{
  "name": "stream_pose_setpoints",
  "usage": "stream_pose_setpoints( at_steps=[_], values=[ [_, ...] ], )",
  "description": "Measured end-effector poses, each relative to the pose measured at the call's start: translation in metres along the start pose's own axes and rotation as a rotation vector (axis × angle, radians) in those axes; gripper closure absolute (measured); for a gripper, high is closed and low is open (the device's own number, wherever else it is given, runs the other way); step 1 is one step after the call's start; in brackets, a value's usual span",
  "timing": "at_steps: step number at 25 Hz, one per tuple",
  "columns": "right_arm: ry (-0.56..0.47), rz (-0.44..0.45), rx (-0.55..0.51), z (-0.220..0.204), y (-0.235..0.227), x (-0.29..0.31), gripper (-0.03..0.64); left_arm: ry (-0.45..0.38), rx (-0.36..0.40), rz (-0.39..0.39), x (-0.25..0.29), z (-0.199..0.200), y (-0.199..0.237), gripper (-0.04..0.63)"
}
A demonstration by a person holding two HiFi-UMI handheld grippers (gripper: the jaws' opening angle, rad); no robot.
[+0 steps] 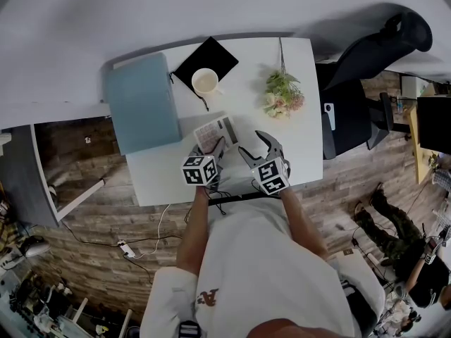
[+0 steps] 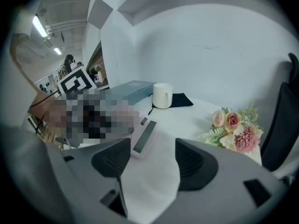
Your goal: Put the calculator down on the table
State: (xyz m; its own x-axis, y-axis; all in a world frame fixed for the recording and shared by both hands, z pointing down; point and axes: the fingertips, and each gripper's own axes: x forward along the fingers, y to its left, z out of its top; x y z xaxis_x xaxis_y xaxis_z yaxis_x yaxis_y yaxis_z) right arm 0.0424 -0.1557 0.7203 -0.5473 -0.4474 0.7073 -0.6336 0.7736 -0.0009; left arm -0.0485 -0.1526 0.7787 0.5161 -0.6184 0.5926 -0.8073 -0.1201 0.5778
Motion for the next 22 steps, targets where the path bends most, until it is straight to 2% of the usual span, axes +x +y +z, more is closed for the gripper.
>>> stream_pose_setpoints(
  at_steps=[8, 22],
  values=[
    [0.000, 0.003, 0.005, 0.004, -0.002, 0.002, 0.314, -0.013, 0.039, 0.040, 0.001, 0.003, 0.007, 0.396],
    [0.012, 0.004, -0.009, 0.005, 0.003, 0.008, 0.314, -0.009, 0.085, 0.140, -0.008, 0.004, 0.027, 0.270]
  ],
)
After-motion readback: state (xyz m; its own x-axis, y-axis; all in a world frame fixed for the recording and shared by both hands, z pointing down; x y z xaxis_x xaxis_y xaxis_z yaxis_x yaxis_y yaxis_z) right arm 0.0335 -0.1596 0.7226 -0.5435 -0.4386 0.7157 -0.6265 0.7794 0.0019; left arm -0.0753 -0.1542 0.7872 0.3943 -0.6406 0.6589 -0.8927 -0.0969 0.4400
